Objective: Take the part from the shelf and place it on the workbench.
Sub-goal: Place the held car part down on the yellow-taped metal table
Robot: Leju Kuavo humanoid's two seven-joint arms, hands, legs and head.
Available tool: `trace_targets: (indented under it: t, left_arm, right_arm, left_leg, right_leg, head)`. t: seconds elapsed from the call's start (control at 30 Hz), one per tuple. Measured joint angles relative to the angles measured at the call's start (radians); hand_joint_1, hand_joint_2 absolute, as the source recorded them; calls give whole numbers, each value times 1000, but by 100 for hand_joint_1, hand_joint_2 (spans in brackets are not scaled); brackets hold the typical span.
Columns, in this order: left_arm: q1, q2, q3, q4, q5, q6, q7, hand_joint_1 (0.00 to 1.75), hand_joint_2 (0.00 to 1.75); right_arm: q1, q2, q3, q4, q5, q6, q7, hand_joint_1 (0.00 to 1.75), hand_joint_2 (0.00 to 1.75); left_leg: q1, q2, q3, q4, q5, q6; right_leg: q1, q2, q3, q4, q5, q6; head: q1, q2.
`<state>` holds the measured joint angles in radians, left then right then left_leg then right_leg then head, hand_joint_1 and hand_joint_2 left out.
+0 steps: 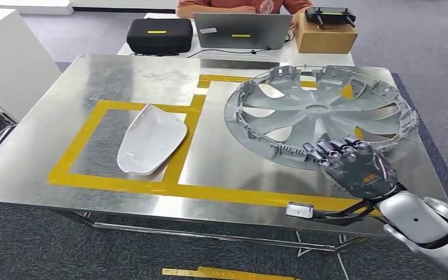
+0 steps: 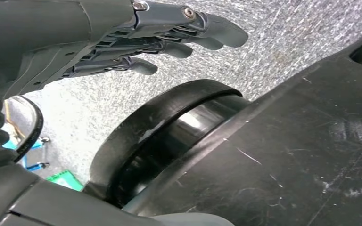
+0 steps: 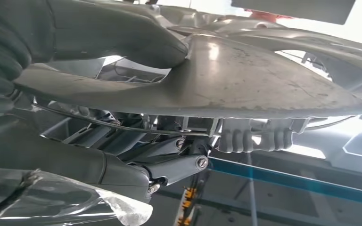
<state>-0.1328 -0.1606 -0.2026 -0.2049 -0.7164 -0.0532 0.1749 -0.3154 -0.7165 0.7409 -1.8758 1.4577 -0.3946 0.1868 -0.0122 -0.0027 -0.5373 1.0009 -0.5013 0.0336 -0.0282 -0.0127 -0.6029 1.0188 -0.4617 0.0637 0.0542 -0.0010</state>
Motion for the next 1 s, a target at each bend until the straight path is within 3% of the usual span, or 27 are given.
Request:
trace_targets:
  t: [0.07, 0.13, 0.2, 0.33, 0.57, 0.8, 1.0]
  left_arm:
    - [-1, 1, 0, 0, -4, -1, 1, 0, 175]
    - [-2, 1, -1, 0, -12, -2, 2, 0, 175]
    - [-4, 1, -2, 0, -21, -3, 3, 0, 175]
    - [-7, 0, -6, 0, -37, -5, 7, 0, 175]
    - [-13, -2, -12, 0, -61, -11, 14, 0, 175]
    - [-20, -3, -21, 0, -86, -17, 21, 0, 175]
    - [-22, -4, -23, 0, -90, -18, 23, 0, 175]
  right_arm:
    - [0, 10, 0, 9, -1, -1, 2, 175, 175]
    - [0, 25, 0, 26, -1, -2, 5, 175, 175]
    - [0, 47, 0, 56, 2, -5, 6, 175, 175]
    - [0, 96, 0, 138, 6, -19, -2, 175, 175]
    - [2, 178, 20, 276, -2, -45, -27, 175, 175]
    - [1, 245, 68, 379, -5, -72, -70, 175, 175]
    - [0, 270, 100, 419, -5, -77, -77, 175, 175]
  left_leg:
    - [-5, 0, -4, 5, -2, 5]
    - [-5, 1, -2, 2, 0, 15]
    - [-4, 2, 0, -2, 1, 17]
    - [0, 2, 1, -7, 5, 7]
    - [2, 2, 0, -9, 8, -15]
    - [0, 2, 0, -8, 8, -16]
    - [-1, 2, 0, -6, 7, -16]
  right_leg:
    - [0, 2, 6, -8, -3, -9]
    - [1, 4, 5, -7, -3, -11]
    - [4, 6, 5, -7, -4, -15]
    - [8, 5, 5, -7, -5, -25]
    - [9, 5, 5, -6, -4, -29]
    - [7, 4, 5, -6, -3, -29]
    - [7, 3, 5, -6, -3, -29]
  head:
    - [0, 0]
    - [-2, 0]
    - [-2, 0]
    - [-1, 0]
    - [-1, 0]
    - [-1, 0]
    - [-1, 0]
